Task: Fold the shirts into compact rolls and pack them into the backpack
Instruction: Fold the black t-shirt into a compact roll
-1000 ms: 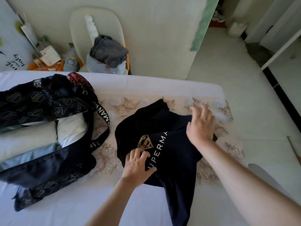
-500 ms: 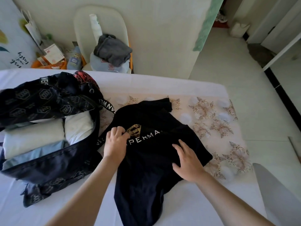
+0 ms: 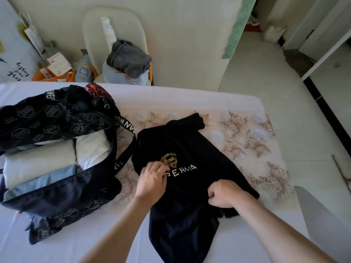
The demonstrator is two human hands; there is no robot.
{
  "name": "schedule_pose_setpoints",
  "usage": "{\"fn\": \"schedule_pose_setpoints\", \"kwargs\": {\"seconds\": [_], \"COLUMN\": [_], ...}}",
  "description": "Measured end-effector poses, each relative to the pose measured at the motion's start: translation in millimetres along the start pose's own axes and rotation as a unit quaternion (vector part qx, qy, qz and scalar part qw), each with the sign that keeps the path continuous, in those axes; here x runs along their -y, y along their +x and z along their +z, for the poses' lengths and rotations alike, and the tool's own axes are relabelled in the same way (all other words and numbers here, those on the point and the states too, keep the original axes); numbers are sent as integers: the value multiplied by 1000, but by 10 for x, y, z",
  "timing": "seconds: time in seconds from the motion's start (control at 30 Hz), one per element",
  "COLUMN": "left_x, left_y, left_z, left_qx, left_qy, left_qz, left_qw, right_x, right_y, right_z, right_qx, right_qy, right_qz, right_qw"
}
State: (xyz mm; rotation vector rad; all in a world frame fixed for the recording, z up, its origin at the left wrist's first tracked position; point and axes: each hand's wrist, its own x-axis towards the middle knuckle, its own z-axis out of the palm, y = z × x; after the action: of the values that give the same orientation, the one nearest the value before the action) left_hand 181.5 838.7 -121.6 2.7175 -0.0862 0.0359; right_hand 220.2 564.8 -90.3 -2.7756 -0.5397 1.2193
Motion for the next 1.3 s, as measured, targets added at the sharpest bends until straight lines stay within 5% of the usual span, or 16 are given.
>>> {"fn": "schedule_pose_setpoints", "kwargs": {"seconds": [0.07,0.13,0.27,0.37,0.5,0.63,0.77,0.93,1.07,1.17,1.23,1.3], "left_x": [71,127,62,-17,-16,26,-8,-26,-173,-239,-224,-171], "left_y": [181,291,293,221,219,359,566,788,964,1157,1298,1433], "left_z": [-69,-76,28,95,129,79,45,92,-35,-280,-491,-672], "left_qx": [55,197,318,327,247,81,115,127,132,79,4,-72], "left_qy": [59,83,119,107,-32,-89,-12,17,-190,-282,-214,-30], "left_qz": [-97,-138,-16,71,4,-104,-187,-180,-250,-278,-232,-165], "left_qw": [992,967,940,936,968,987,976,975,940,915,949,983], "right_x": [108,198,351,420,200,-134,-203,-44,257,353,294,175], "right_y": [-2,85,430,625,694,584,568,845,1056,1141,1162,1149], "right_z": [-119,-198,-280,-352,-332,-265,-410,-645,-838,-871,-853,-820], "right_qx": [76,10,-190,-221,-108,-165,-199,-327,-293,-217,-189,-197], "right_qy": [28,46,-31,-48,-39,-95,-164,-124,-66,-37,17,56], "right_qz": [16,-1,-83,-119,-46,116,208,20,-125,-106,-74,-61], "right_qw": [997,999,978,967,992,975,944,937,945,970,979,977]}}
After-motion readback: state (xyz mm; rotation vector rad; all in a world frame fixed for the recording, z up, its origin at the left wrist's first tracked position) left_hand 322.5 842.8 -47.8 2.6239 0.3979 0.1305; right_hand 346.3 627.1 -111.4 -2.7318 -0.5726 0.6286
